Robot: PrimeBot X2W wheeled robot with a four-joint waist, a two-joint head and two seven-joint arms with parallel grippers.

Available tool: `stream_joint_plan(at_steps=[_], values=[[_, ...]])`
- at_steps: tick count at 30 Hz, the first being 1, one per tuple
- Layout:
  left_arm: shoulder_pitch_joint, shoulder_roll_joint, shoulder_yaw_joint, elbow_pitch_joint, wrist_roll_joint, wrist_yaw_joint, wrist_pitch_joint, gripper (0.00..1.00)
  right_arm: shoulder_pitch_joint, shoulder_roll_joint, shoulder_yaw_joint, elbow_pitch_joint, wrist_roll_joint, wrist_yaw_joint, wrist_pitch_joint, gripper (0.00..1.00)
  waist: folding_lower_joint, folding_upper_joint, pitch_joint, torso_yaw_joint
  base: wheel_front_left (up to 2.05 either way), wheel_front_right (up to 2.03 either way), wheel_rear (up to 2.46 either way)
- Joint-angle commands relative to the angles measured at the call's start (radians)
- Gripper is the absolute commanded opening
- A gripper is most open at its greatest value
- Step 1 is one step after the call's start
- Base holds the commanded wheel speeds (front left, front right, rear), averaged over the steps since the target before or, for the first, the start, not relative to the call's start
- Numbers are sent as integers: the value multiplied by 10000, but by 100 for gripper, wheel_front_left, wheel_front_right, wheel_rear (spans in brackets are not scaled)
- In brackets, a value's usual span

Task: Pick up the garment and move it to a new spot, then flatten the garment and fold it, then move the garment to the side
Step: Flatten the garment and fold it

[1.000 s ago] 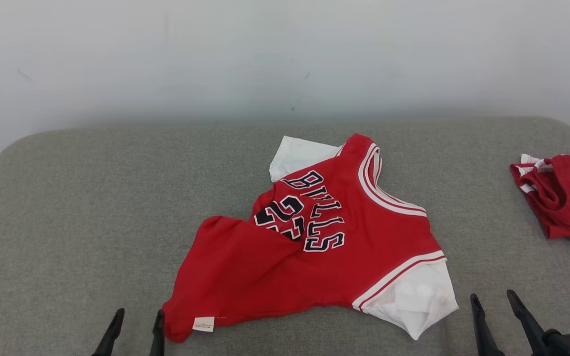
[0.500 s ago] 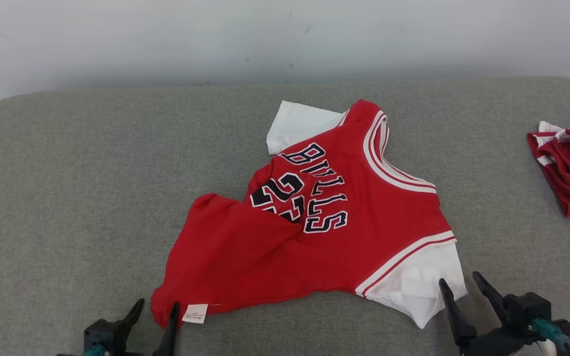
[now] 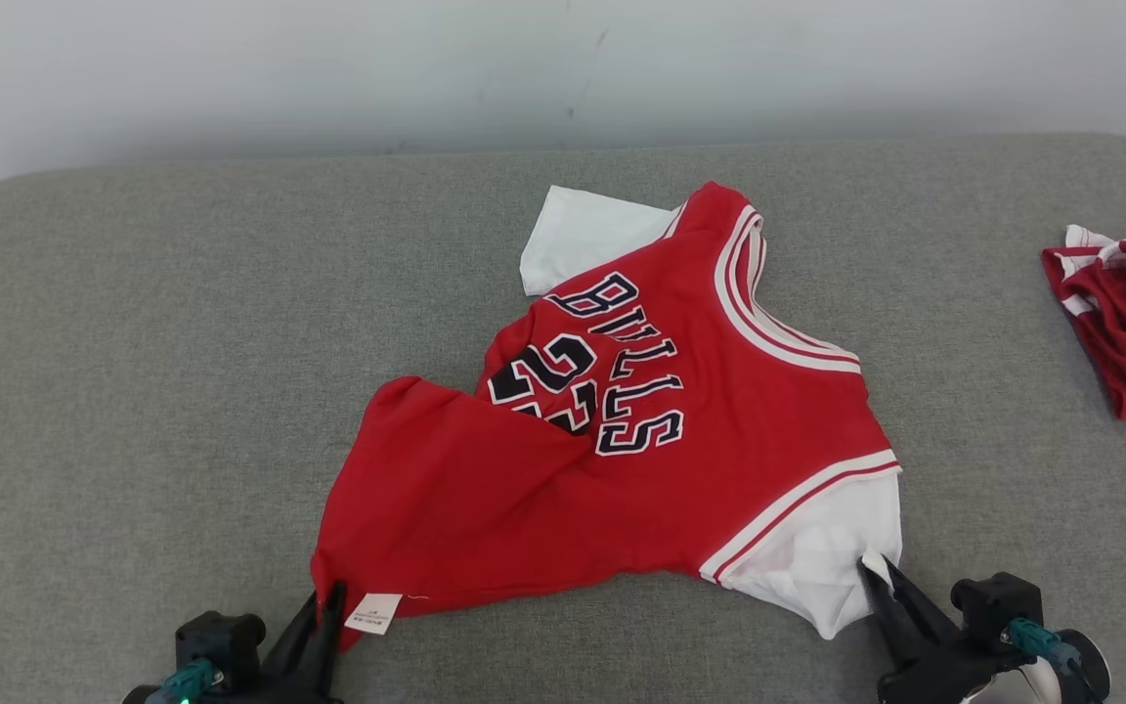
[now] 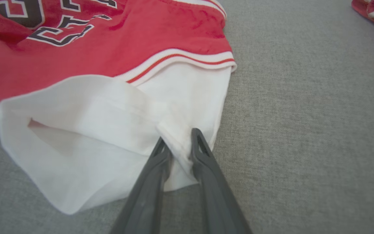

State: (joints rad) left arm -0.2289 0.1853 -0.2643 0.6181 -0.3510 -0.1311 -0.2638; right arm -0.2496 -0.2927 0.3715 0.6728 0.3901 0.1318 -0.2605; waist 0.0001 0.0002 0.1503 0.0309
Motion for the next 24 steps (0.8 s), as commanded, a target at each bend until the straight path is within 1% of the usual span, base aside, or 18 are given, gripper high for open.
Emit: stream_joint_plan(at_steps=[1,5,10,14,17,19,22,24], values=[[-54,17,-21,-67,-140,22,2,0,-70,25,97,99,130,-27,-24,0,-1,-2,-23,-9,0,0,0],[69,62,2,-453,-318,21,0,0,-179,-90,-41,-417,166,-27,-49,0,-1,-2,-145,-38,0,0,0],[183,203,196,-1351,-436,21,-1,0,111,-218,-533,-1605,25,-27,-52,0,-1,-2,-341,-93,0,0,0],[-391,508,140,-2128,-481,21,-2,0,-45,-449,-872,-2552,158,-27,-52,0,-1,-2,-374,-111,0,0,0],[-1223,823,-171,-2439,-641,21,62,0,-569,-662,-838,-2957,416,-27,-54,0,-1,-2,-251,-123,0,0,0],[-2100,1132,-370,-2601,-761,21,314,0,-1201,-897,-692,-3091,572,-27,-50,0,-1,-2,-23,-168,0,0,0],[-3733,1381,-626,-2728,-1285,21,881,0,-2600,-1118,-493,-3177,986,-27,126,0,-1,-2,539,-249,0,0,0],[-5023,1662,-701,-2665,-1618,22,1273,0,-3784,-1277,-407,-3152,1271,-27,383,0,-1,-2,1134,-331,0,0,0]])
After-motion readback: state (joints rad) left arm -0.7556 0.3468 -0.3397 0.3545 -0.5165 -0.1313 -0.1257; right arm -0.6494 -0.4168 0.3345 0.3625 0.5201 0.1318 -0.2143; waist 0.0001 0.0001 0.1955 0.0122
